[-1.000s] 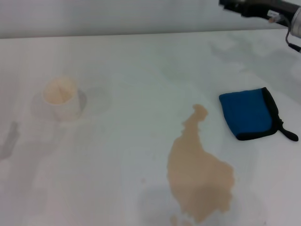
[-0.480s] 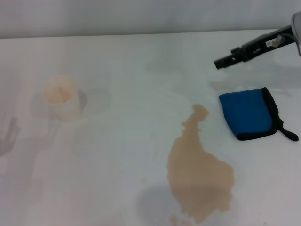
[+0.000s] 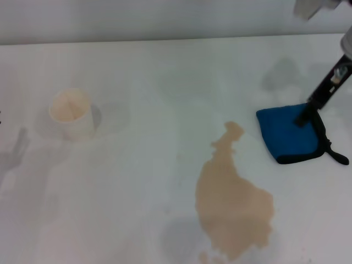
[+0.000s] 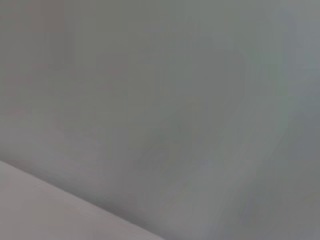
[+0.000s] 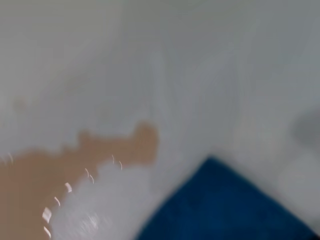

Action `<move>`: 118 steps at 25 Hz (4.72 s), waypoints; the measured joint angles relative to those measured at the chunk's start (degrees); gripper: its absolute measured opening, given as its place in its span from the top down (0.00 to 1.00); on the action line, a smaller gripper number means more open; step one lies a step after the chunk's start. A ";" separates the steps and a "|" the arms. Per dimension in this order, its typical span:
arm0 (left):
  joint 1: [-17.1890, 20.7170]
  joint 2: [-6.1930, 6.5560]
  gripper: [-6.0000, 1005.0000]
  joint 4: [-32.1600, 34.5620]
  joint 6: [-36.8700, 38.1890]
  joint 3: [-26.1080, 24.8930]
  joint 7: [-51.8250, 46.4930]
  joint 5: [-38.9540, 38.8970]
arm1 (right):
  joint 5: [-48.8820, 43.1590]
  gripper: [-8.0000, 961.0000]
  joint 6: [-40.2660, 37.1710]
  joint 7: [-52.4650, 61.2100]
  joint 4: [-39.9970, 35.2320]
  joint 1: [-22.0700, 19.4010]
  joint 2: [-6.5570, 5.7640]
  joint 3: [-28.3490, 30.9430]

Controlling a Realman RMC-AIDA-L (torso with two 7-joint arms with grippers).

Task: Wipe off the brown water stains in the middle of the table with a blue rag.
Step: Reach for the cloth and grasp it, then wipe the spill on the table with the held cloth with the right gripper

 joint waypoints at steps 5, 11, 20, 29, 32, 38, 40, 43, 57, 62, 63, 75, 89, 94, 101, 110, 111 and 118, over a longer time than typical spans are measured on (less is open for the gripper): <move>-0.72 0.07 0.14 0.22 0.27 0.03 0.18 0.10 | -15.29 0.21 0.45 0.24 -3.38 0.15 8.08 -0.68; -0.33 0.21 0.14 0.22 0.40 -0.31 0.20 -0.20 | -17.37 0.25 4.51 0.29 -6.20 -1.70 10.73 -2.77; -0.71 -0.22 0.14 0.01 0.18 -0.42 0.20 -4.07 | -16.57 0.49 3.51 -0.35 -5.81 -1.09 10.42 0.06; -1.54 0.08 0.14 0.25 0.41 -0.41 0.20 -5.19 | -14.78 0.51 4.03 -0.33 -5.35 -2.78 10.80 0.84; -1.61 0.10 0.14 0.27 0.72 -0.41 0.20 -5.22 | -14.31 0.51 4.89 -0.21 -4.89 -3.09 10.92 0.84; -1.64 0.09 0.14 0.29 0.93 -0.41 0.20 -5.23 | -14.22 0.51 8.06 -0.01 -1.98 -2.77 10.81 1.21; -1.82 0.04 0.14 0.30 0.94 -0.41 0.20 -5.23 | -14.21 0.51 8.61 0.00 -1.26 -2.51 10.76 1.31; -2.15 0.04 0.14 0.28 0.94 -0.41 0.20 -5.15 | -14.18 0.52 8.98 0.02 -1.07 -2.56 10.69 1.32; -2.33 0.12 0.14 0.20 0.93 -0.41 0.20 -5.24 | -14.15 0.61 8.15 0.23 -0.83 -2.67 10.78 1.40; -2.44 0.21 0.14 0.26 0.93 -0.41 0.20 -5.24 | -14.14 0.79 7.58 0.25 -0.71 -2.57 10.78 2.08; -2.48 0.22 0.14 0.26 0.93 -0.41 0.20 -5.24 | -14.11 0.81 7.50 0.25 -0.71 -2.55 10.77 2.15; -2.57 0.22 0.14 0.29 0.93 -0.41 0.20 -5.35 | -9.18 0.90 4.70 -0.60 -4.11 -3.21 10.71 1.44; -2.75 0.31 0.14 0.38 0.93 0.01 0.20 -5.02 | 8.63 0.90 7.94 -0.96 -4.07 -3.21 11.39 -13.64; -2.86 0.31 0.14 0.38 0.93 0.03 0.20 -4.45 | 13.71 0.90 8.21 -0.98 -4.68 -2.70 11.45 -18.65; -2.99 0.31 0.14 0.38 0.93 0.16 0.20 -4.36 | 14.20 0.90 14.27 -0.73 -3.59 -2.39 11.66 -19.92; -2.68 0.31 0.14 0.38 0.87 0.21 0.20 -4.19 | 8.83 0.90 17.30 -0.51 -0.61 -1.50 10.79 -14.39; -2.71 0.31 0.14 0.37 0.89 0.21 0.20 -4.03 | 7.40 0.90 17.34 -0.51 -0.43 -1.42 10.79 -12.88; -2.88 0.31 0.14 0.38 0.93 0.21 0.20 -3.34 | -1.47 0.90 17.49 -0.47 -0.26 -1.66 10.56 -3.00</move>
